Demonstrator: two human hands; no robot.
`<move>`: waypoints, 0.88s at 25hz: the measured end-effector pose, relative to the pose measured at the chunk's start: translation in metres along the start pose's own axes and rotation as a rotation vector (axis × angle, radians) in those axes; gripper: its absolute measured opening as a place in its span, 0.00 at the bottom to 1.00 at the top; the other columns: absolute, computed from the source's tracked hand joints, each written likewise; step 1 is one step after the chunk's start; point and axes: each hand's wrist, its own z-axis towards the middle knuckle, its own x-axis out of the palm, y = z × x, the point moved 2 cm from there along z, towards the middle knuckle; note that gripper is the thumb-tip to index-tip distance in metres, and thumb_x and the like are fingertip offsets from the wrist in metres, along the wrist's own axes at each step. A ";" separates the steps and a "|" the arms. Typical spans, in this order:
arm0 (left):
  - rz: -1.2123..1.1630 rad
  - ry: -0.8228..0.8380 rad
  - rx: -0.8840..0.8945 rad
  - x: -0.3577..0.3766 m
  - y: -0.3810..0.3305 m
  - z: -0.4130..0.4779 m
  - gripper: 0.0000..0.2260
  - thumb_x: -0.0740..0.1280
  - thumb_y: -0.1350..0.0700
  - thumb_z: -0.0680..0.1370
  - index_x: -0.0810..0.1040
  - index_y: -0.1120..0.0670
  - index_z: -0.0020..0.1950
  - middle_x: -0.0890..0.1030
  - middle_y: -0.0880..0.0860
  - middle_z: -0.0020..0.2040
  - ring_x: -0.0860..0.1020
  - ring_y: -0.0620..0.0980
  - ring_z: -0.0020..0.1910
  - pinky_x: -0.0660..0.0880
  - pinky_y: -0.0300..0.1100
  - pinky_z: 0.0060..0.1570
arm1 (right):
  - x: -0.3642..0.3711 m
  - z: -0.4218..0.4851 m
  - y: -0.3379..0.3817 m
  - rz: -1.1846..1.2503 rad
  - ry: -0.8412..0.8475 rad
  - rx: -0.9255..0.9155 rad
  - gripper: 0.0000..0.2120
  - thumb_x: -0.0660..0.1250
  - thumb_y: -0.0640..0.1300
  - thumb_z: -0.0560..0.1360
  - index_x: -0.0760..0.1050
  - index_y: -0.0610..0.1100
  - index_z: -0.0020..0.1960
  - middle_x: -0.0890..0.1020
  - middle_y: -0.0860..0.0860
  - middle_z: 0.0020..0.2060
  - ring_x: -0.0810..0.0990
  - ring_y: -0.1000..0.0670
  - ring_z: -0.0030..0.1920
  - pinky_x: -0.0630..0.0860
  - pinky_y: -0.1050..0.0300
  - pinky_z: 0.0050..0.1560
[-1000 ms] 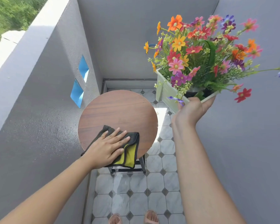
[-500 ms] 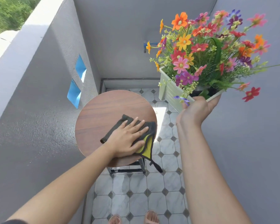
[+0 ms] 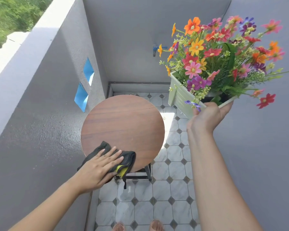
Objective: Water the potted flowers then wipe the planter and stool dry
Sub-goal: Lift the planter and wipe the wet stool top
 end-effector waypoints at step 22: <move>-0.068 -0.062 -0.382 -0.011 0.022 0.103 0.30 0.43 0.40 0.78 0.59 0.51 0.76 0.56 0.50 0.77 0.47 0.48 0.76 0.48 0.51 0.73 | -0.005 -0.005 -0.015 -0.007 -0.011 0.010 0.36 0.49 0.28 0.72 0.54 0.56 0.73 0.61 0.52 0.69 0.70 0.46 0.61 0.75 0.62 0.36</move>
